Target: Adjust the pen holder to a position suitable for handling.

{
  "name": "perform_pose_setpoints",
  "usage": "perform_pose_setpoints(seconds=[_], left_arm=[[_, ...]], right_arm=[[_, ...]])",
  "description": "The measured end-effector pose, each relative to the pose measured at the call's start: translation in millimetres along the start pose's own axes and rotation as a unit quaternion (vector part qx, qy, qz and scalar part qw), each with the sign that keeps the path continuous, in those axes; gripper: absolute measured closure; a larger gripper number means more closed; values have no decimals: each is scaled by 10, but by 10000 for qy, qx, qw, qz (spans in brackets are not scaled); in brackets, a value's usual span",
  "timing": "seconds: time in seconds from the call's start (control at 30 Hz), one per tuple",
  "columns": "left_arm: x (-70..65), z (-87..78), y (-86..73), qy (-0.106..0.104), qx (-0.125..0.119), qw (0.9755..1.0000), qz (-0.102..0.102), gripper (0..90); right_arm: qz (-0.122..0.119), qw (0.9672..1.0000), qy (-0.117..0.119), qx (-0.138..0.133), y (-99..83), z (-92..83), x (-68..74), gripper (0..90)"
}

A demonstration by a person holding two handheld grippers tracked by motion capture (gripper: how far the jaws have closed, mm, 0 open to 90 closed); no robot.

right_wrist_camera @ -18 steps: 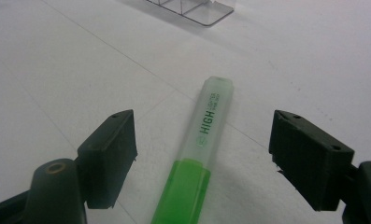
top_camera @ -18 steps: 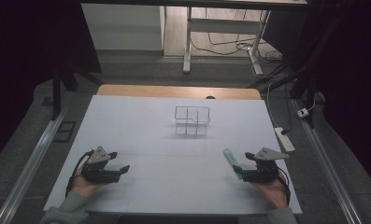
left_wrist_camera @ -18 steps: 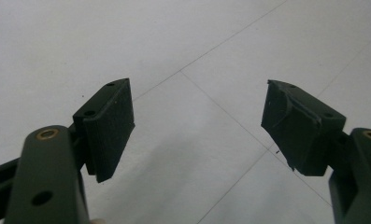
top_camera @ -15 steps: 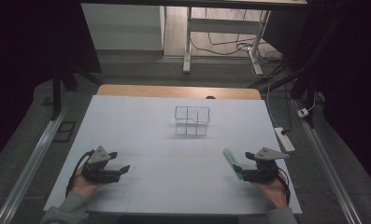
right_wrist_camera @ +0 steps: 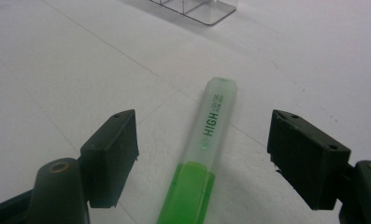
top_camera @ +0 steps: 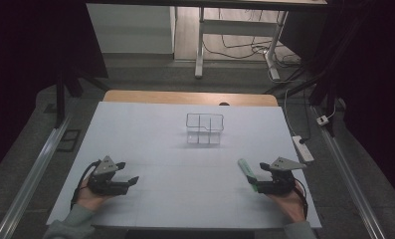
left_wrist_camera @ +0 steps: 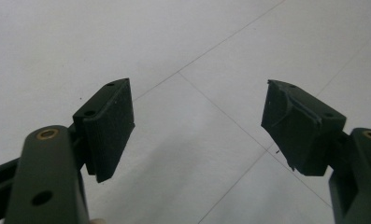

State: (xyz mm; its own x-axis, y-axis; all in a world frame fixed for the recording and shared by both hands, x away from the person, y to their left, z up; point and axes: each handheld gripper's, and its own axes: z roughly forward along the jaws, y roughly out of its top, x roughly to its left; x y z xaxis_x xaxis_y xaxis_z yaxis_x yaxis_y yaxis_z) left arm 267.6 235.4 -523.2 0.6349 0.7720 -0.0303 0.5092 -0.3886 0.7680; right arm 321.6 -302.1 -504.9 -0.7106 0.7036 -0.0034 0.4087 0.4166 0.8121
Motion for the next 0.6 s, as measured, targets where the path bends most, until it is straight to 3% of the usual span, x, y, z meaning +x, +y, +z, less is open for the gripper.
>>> perform_pose_setpoints(seconds=[0.6], left_arm=[[-11,18,12,-20,32,10000,26,251]], right_arm=[[-10,10000,39,45,3,-1,39,251]])
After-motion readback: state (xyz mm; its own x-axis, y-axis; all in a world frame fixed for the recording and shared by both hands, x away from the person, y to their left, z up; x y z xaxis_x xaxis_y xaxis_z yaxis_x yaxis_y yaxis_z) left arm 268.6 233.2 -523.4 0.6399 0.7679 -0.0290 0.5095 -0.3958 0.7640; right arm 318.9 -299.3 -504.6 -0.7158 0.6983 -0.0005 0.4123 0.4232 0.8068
